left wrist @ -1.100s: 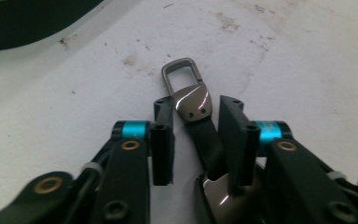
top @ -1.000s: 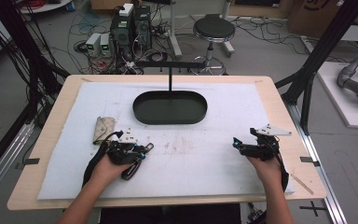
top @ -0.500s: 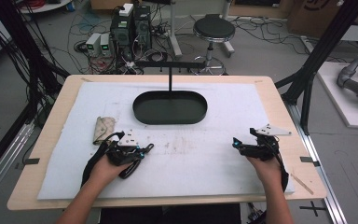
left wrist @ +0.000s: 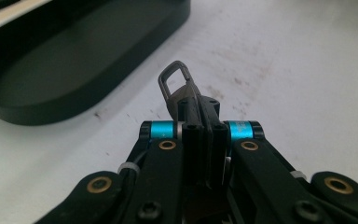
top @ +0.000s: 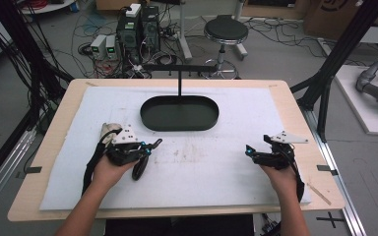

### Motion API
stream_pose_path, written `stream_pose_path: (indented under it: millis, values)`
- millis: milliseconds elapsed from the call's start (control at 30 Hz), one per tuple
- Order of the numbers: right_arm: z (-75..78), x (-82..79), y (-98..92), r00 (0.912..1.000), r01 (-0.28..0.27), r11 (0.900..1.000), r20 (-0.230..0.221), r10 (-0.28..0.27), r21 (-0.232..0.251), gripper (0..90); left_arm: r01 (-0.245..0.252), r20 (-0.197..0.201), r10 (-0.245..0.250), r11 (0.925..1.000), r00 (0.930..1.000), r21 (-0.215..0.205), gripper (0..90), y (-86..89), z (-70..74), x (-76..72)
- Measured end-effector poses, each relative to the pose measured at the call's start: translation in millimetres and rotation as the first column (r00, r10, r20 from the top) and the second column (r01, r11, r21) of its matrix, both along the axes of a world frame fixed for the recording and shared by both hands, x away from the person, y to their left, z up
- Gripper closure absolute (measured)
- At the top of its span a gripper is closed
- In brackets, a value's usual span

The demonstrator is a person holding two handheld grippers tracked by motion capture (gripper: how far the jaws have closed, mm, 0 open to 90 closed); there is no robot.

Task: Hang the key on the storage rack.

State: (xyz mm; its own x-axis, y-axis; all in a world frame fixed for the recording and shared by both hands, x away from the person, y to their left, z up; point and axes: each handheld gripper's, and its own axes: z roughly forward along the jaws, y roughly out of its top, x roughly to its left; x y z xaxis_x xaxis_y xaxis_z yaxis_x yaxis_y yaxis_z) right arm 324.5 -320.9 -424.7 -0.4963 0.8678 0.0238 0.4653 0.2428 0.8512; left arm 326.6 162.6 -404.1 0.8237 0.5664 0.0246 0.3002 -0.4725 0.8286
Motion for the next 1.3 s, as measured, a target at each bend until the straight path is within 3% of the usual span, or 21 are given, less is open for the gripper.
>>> stream_pose_path:
  millis: [133,533,900,1300]
  values:
    - [0.1,-0.1,1.3,1.0000,-0.004,1.000,0.002,0.004,0.001,16.2,-0.023,0.028,0.025,0.9978,0.9993,-0.062,87.9,5.0,15.1,8.1]
    - [-0.3,0.2,0.8,1.0000,0.002,1.000,-0.001,-0.002,-0.004,16.2,-0.029,0.084,0.039,0.9938,0.9957,-0.107,87.9,-2.3,50.7,35.2]
    - [-1.3,0.5,2.7,1.0000,-0.004,1.000,-0.005,0.003,-0.006,16.2,-0.055,0.138,0.065,0.9954,0.9883,-0.078,87.9,-14.2,90.3,72.5]
    - [-2.2,1.2,0.0,1.0000,-0.003,1.000,-0.009,0.003,0.008,16.2,-0.082,0.153,0.091,0.9949,0.9840,-0.059,87.8,-27.6,107.5,101.5]
